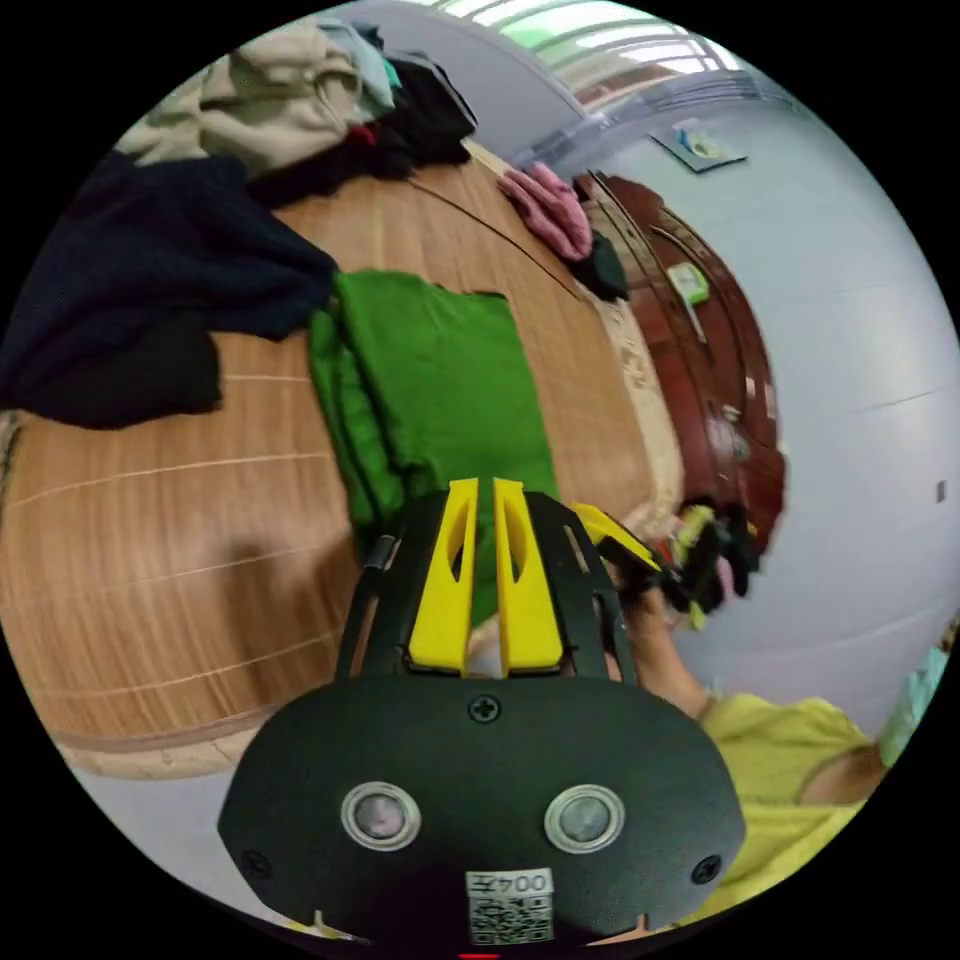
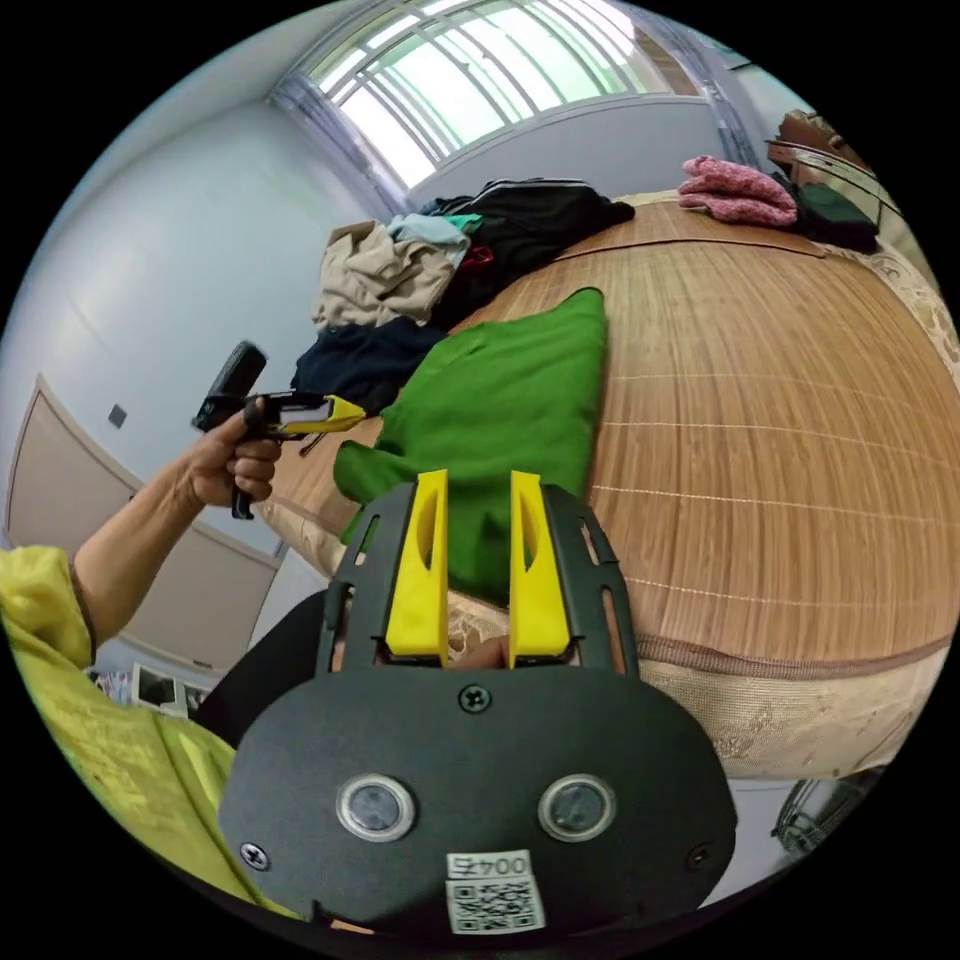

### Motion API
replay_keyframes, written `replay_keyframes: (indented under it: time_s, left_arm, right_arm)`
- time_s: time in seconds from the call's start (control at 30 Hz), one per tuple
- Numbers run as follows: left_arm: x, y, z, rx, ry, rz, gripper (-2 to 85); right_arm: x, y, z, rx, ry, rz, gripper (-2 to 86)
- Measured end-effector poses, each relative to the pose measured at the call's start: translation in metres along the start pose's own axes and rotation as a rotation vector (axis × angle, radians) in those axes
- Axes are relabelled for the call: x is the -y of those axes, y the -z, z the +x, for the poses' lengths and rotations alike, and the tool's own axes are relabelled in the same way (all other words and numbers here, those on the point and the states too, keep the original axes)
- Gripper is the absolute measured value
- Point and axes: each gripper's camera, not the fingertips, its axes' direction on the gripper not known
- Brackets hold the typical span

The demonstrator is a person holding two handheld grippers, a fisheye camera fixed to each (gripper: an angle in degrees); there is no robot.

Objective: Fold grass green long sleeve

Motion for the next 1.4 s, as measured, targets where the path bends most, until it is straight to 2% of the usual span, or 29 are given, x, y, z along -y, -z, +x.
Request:
replay_keyframes:
  time_s: [0.03, 0.1, 0.27, 0.33, 0.43, 0.53, 0.63, 0.9, 1.07, 1.3, 1.4]
  left_arm:
    - [-0.003, -0.009, -0.003, 0.013, 0.002, -0.061, 1.9]
    - [-0.023, -0.016, -0.007, 0.095, -0.009, -0.061, 1.7]
    - [-0.091, -0.027, -0.023, 0.152, -0.015, 0.051, 2.0]
    - [-0.110, -0.033, -0.022, 0.229, -0.015, 0.110, 2.5]
    - [-0.104, -0.050, 0.002, 0.262, -0.112, 0.167, 3.8]
    - [-0.081, -0.084, 0.015, 0.375, -0.153, 0.100, 5.9]
    - [-0.066, -0.108, 0.006, 0.305, -0.099, 0.068, 7.2]
    - [-0.062, -0.142, 0.002, 0.301, -0.058, 0.086, 7.0]
    - [-0.049, -0.162, -0.006, 0.320, -0.048, 0.052, 3.9]
    - [-0.036, -0.153, 0.000, 0.186, -0.007, 0.011, 2.4]
    - [-0.034, -0.174, -0.021, 0.154, 0.048, -0.040, 2.4]
  right_arm:
    - [-0.003, -0.001, 0.000, 0.007, 0.032, -0.029, 9.6]
    - [-0.006, -0.001, -0.002, 0.030, 0.088, -0.045, 9.3]
    - [-0.010, -0.011, -0.017, 0.071, 0.196, -0.114, 9.5]
    - [-0.011, -0.015, -0.023, 0.060, 0.216, -0.117, 9.8]
    - [-0.014, -0.017, -0.031, 0.043, 0.261, -0.140, 10.0]
    - [-0.022, -0.013, -0.030, -0.016, 0.313, -0.169, 10.1]
    - [-0.032, -0.006, -0.028, -0.062, 0.375, -0.176, 10.1]
    - [-0.035, -0.019, -0.035, -0.163, 0.484, -0.189, 8.5]
    - [-0.034, -0.025, -0.040, -0.299, 0.512, -0.153, 2.7]
    - [-0.032, -0.001, -0.035, -0.271, 0.529, -0.099, 0.7]
    - [-0.032, -0.012, -0.024, -0.229, 0.509, -0.185, 1.0]
